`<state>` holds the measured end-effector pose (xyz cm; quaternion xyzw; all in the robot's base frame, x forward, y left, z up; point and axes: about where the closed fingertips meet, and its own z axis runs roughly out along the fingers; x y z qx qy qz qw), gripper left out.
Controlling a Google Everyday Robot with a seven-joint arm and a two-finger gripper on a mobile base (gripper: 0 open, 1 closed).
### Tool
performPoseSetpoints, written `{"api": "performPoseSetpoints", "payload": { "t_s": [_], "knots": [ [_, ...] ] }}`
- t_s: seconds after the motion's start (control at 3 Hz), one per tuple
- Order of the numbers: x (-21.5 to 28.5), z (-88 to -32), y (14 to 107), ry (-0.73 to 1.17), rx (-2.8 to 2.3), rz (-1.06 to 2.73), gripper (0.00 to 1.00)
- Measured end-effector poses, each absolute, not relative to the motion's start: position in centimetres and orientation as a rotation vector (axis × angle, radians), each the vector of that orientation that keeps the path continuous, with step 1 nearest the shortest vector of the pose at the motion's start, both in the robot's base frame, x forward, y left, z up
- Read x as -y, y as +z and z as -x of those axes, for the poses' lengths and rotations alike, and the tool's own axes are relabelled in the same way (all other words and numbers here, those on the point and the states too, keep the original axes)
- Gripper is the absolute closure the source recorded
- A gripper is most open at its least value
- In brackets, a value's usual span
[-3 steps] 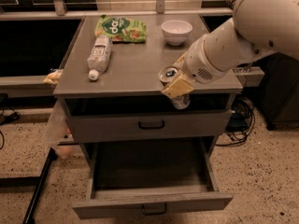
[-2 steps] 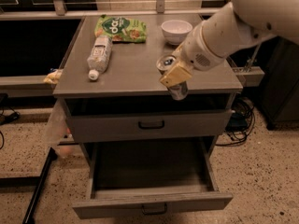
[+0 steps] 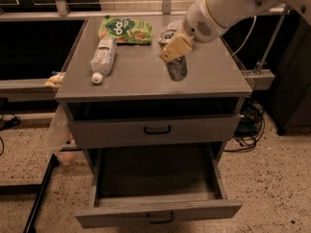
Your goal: Pick redbull can from middle drawer and place on counter
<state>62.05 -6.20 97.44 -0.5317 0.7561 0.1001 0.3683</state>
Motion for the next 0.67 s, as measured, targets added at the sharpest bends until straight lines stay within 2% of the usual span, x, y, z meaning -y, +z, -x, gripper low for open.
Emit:
{"api": "performPoseSetpoints", "payload": {
  "t_s": [0.67],
  "knots": [
    [5.8, -65.2, 96.3, 0.422, -1.941, 1.195, 1.0]
  ]
}}
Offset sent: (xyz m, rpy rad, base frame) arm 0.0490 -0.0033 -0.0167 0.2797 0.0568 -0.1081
